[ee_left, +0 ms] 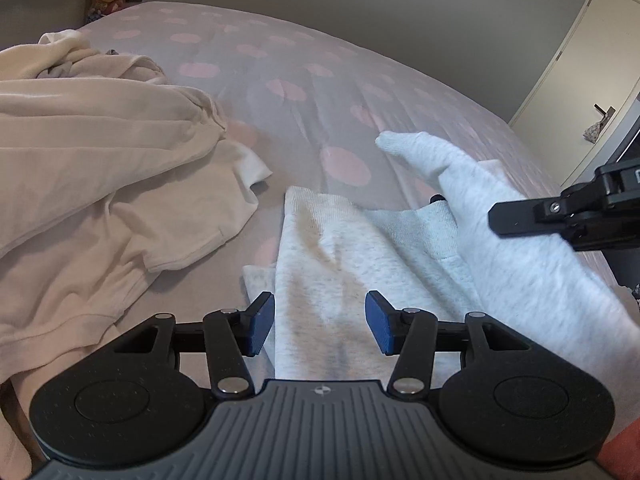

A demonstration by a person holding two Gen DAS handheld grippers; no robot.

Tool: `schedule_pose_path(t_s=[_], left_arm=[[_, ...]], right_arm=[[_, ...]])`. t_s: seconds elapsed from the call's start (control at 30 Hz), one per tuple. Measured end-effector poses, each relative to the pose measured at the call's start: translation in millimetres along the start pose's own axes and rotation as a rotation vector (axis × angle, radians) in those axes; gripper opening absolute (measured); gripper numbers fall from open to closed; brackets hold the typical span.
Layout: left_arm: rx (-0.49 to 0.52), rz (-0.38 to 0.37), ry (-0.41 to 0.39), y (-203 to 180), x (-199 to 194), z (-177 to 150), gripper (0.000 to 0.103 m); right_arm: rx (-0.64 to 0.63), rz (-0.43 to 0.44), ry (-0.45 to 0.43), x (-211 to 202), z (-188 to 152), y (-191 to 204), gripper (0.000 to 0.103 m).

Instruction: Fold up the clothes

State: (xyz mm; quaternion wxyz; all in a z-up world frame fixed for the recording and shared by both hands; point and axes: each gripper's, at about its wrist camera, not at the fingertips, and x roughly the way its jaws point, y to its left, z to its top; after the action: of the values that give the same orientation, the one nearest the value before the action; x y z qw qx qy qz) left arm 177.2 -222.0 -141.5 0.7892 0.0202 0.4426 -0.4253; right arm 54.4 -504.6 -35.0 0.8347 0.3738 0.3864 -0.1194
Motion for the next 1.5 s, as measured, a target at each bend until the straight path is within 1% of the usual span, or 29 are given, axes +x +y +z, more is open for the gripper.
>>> schedule_pose_path(t_s=[0.1,0.3,0.43,0.53,0.63,0.67,0.73,0.8,0.97,1.03,1.1,1.2,1.27,1.33,1.4,1.47,1.5], left_arm=[[-0.010,0.003,0.005,4.1,3.3,1.0,0.047],[-0.037,0.025,0.018,13.0,8.7,3.2,0.046],[-0.044,0.043,0.026,17.1,12.9,3.7,0.045],[-0.066,0.053,0.011,22.3,11.0,4.3,0.042],[-0.093,0.063,-0.027,28.3,1.2,6.4,0.042],[-0.098,0.067,-0.033,29.5,-0.9,7.1,0.042],[-0.106,0.074,-0.040,31.0,-3.6,7.6,0.042],[-0.102,0.080,-0.037,30.6,-4.1,7.1,0.041],[-0.113,0.099,-0.037,34.0,-5.2,6.6,0.041],[-0.121,0.118,-0.041,36.0,-4.4,7.5,0.041],[-0.111,0.141,-0.033,36.8,-1.1,8.4,0.041],[-0.109,0.124,-0.019,38.0,3.8,8.0,0.041],[-0.106,0.124,-0.018,37.8,5.0,8.1,0.041],[-0.113,0.121,-0.024,38.6,3.2,7.2,0.041],[-0.127,0.117,-0.032,40.1,0.7,6.5,0.041],[-0.149,0.109,-0.040,42.2,-1.3,5.5,0.041],[-0.161,0.105,-0.045,43.3,-2.2,4.9,0.041]], right_arm=[[0.021,0.020,0.030,22.2,-6.5,-4.5,0.014],[0.004,0.062,0.088,56.0,-20.2,-1.8,0.014],[0.035,0.085,0.104,71.7,-25.0,-9.2,0.014],[0.045,0.106,0.085,65.8,-24.8,-9.2,0.014],[0.048,0.173,0.064,48.0,-22.9,-0.9,0.014],[0.037,0.196,0.060,42.9,-22.6,3.9,0.014],[0.002,0.206,0.049,39.0,-23.5,13.6,0.013],[-0.026,0.160,0.045,45.6,-25.2,19.2,0.013],[0.035,0.154,0.091,77.8,-32.8,5.2,0.014],[0.039,0.157,0.120,88.3,-37.9,1.9,0.014],[0.055,0.151,0.123,95.2,-41.8,-4.1,0.014],[0.067,0.133,0.120,105.3,-47.8,-11.5,0.013],[0.051,0.114,0.109,108.2,-51.6,-10.6,0.014],[0.022,0.109,0.095,104.9,-53.1,-6.5,0.019],[-0.013,0.125,0.080,96.2,-53.6,-1.5,0.032],[-0.042,0.135,0.063,84.5,-54.3,2.5,0.038],[-0.054,0.136,0.052,77.1,-54.7,3.9,0.039]])
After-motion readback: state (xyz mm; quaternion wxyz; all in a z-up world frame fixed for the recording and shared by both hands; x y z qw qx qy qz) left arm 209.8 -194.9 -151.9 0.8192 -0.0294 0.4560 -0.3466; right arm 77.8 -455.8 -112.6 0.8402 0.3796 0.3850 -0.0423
